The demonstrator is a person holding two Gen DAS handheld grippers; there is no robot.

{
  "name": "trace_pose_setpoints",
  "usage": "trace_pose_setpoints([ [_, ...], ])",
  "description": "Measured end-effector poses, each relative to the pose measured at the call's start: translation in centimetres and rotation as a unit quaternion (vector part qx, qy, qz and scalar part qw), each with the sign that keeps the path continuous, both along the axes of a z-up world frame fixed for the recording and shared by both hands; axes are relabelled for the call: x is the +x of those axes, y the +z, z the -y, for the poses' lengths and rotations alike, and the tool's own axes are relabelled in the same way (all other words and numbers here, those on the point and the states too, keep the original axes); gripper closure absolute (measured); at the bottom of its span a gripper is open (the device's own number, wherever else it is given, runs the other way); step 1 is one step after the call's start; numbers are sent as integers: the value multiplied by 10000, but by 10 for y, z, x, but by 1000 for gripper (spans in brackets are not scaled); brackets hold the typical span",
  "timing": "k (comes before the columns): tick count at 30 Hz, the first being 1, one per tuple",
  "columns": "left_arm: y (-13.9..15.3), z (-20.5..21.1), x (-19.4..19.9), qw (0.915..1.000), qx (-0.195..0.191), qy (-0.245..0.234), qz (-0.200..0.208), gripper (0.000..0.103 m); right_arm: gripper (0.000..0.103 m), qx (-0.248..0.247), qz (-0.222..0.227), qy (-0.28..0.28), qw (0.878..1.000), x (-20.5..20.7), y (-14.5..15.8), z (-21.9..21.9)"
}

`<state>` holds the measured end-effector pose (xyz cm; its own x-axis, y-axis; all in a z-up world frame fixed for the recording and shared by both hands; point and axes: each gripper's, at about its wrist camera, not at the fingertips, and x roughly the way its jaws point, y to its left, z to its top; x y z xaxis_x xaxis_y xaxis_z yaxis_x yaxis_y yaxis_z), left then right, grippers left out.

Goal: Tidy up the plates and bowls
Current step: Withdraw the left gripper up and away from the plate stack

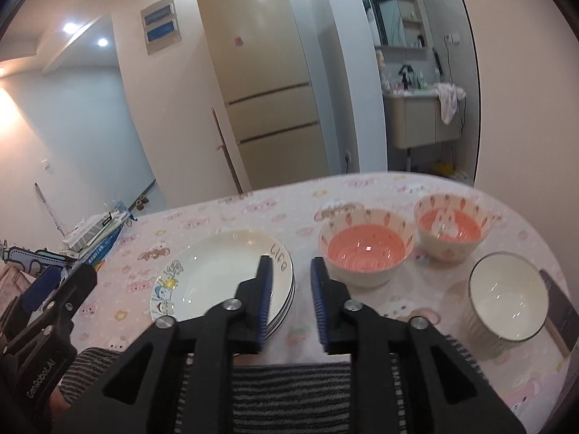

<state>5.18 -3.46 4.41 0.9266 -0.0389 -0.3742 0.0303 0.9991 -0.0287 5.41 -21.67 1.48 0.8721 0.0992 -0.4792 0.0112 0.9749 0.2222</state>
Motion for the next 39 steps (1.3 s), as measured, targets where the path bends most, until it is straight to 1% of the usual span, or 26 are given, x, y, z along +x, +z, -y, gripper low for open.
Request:
trace_pose_setpoints([
  [2, 3, 2, -3, 9999, -74, -102, 97, 15, 36, -42, 361, 18, 9993, -10, 6, 2],
  [3, 4, 3, -5, 9998, -82, -135, 140, 15, 30, -29, 600, -23, 9982, -17, 9, 4],
  [5, 6, 5, -8, 9997, -46, -124, 216, 15, 13, 10, 1084, -197, 9939, -31, 15, 10],
  [6, 7, 7, -8, 9996, -27, -147, 237, 15, 9, 7, 1328, -279, 9908, -39, 19, 13],
  [7, 7, 9, -9, 9995, 22, -194, 255, 15, 0, -20, 1486, -337, 9883, -44, 22, 15],
  [9, 9, 15, -12, 9991, 197, -253, 290, 14, 0, -161, 1718, -466, 9839, -51, 25, 18],
  [11, 11, 22, -15, 9985, 324, -260, 363, 14, 0, -325, 1760, -488, 9826, -55, 26, 21],
  [14, 16, 30, -19, 9978, 286, -347, 478, 13, 0, -511, 1701, -508, 9828, -58, 25, 26],
  [16, 20, 38, -21, 9969, 264, -477, 569, 10, 0, -625, 1676, -591, 9821, -61, 24, 29],
  [17, 21, 41, -21, 9964, 270, -530, 601, 3, 0, -667, 1665, -650, 9816, -62, 25, 32],
  [18, 24, 46, -22, 9955, 277, -616, 662, 0, 0, -678, 1676, -687, 9811, -64, 26, 34],
  [22, 30, 63, -29, 9917, 390, -788, 937, 0, 0, -725, 1765, -832, 9781, -75, 31, 47],
  [24, 32, 69, -34, 9898, 341, -880, 1069, 0, 0, -762, 1830, -911, 9759, -83, 33, 55],
  [28, 40, 74, -46, 9854, 55, -1059, 1336, 0, 0, -822, 1943, -1022, 9721, -94, 41, 68],
  [30, 45, 75, -51, 9839, -47, -1011, 1471, 0, 0, -848, 2005, -1100, 9698, -100, 45, 74],
  [33, 50, 76, -57, 9827, -92, -957, 1583, 0, 0, -952, 2079, -1200, 9661, -109, 51, 81],
  [37, 51, 78, -70, 9781, -31, -827, 1912, 0, 0, -1249, 2144, -1305, 9599, -117, 59, 81],
  [39, 48, 78, -74, 9765, -87, -829, 1986, 0, 0, -1355, 2153, -1241, 9591, -118, 60, 80],
])
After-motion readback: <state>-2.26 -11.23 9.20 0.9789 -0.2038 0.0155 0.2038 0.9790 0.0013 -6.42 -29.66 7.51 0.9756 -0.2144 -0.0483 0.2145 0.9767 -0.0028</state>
